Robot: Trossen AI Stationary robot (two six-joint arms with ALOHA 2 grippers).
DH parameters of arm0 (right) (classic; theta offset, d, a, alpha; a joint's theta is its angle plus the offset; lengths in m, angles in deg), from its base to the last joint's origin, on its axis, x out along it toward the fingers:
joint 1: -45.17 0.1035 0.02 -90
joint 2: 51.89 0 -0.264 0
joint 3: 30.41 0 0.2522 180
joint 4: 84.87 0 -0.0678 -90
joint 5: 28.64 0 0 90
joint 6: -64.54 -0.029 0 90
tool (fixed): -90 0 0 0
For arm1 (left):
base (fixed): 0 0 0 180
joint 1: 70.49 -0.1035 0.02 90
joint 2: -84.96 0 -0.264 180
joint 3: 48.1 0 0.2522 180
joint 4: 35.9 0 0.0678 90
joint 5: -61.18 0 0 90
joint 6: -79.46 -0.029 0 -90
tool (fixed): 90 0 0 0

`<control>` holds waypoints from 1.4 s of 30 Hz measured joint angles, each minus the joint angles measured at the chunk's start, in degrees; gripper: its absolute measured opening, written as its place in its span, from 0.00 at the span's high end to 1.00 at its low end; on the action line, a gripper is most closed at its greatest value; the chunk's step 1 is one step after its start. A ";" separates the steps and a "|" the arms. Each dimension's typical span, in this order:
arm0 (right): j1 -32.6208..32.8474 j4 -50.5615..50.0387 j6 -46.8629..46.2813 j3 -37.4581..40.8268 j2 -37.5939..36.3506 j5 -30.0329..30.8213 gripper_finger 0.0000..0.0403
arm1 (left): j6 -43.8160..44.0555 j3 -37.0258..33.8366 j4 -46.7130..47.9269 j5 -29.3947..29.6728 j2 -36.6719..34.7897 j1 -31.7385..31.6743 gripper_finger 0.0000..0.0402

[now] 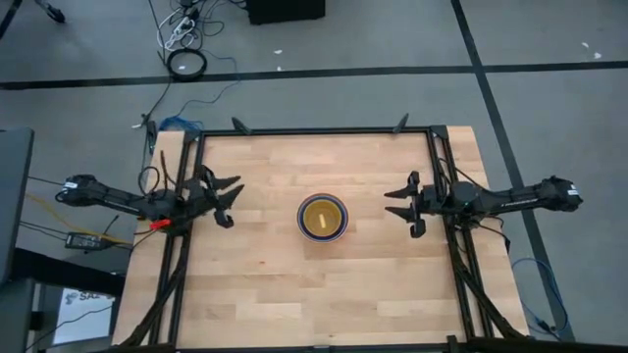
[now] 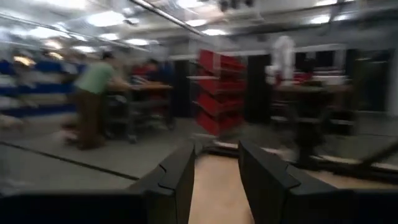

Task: Nest bowls inside each other
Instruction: Return to Home Position

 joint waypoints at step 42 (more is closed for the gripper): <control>-0.11 -2.77 -2.65 0.09 -0.01 4.07 0.56 | -17.46 48.04 47.79 13.90 -4.39 -2.47 0.67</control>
